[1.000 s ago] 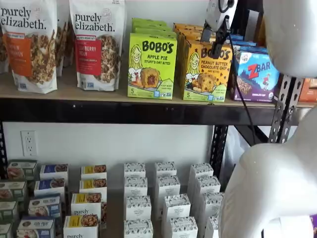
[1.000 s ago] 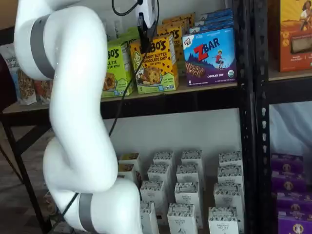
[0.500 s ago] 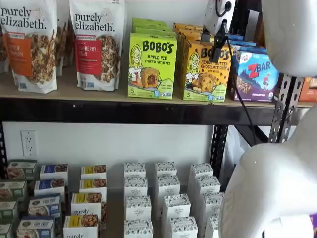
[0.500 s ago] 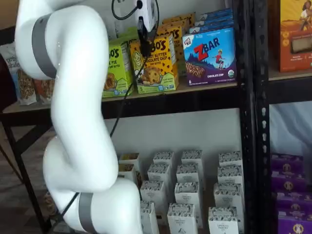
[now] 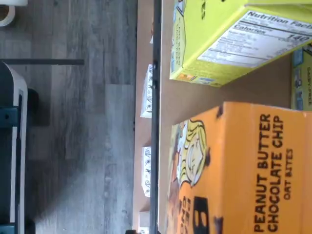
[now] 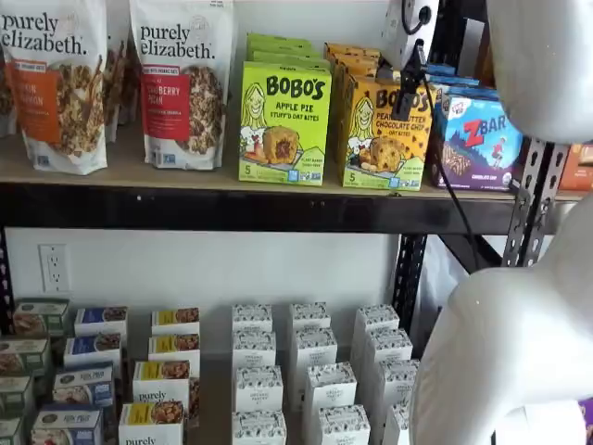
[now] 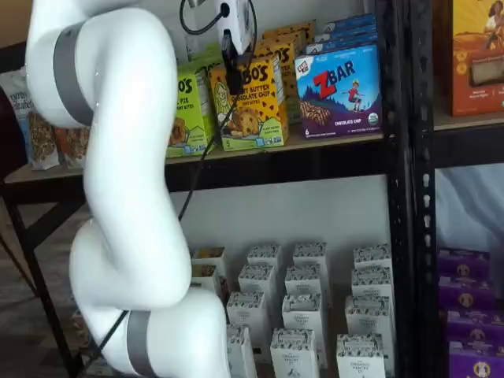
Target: Pick up the orange box on the top shelf, the fifth box from the left
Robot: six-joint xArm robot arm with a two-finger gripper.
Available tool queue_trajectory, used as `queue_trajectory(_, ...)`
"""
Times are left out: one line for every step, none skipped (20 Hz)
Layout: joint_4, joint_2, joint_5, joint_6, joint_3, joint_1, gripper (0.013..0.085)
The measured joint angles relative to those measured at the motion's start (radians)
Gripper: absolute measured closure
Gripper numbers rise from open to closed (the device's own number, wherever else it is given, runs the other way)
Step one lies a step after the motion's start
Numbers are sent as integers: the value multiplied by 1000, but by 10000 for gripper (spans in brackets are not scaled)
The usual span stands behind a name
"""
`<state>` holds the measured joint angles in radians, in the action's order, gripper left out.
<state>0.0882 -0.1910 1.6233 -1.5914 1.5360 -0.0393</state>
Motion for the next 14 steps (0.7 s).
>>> queue_trajectory(-2,0,1,0,0,1,130)
queue_trajectory(-3,1,2,1,0,1,130)
queue_trajectory(-4,2,4,1,1,2,130)
queue_trajectory(-5,2,5,1,1,2,130)
queue_trajectory(-6,2,5,2,0,2,130)
queue_trajectory(-6,1,4,2,-1,3,130)
queue_trajectory(-5,1,4,2,-1,3,130)
queue_trajectory(-4,1,5,1,-1,2,170)
queue_trajectory(-3,1,6,1,-1,2,170)
queue_trajectory(-2,1,6,1,-1,1,210)
queue_trajectory(-1,1,6,1,-2,1,210)
queue_trajectory(-1,0,5,1,-3,1,250)
queue_trajectory(0,0,5,1,-3,1,290)
queue_trajectory(1,-1,5,1,-4,1,290)
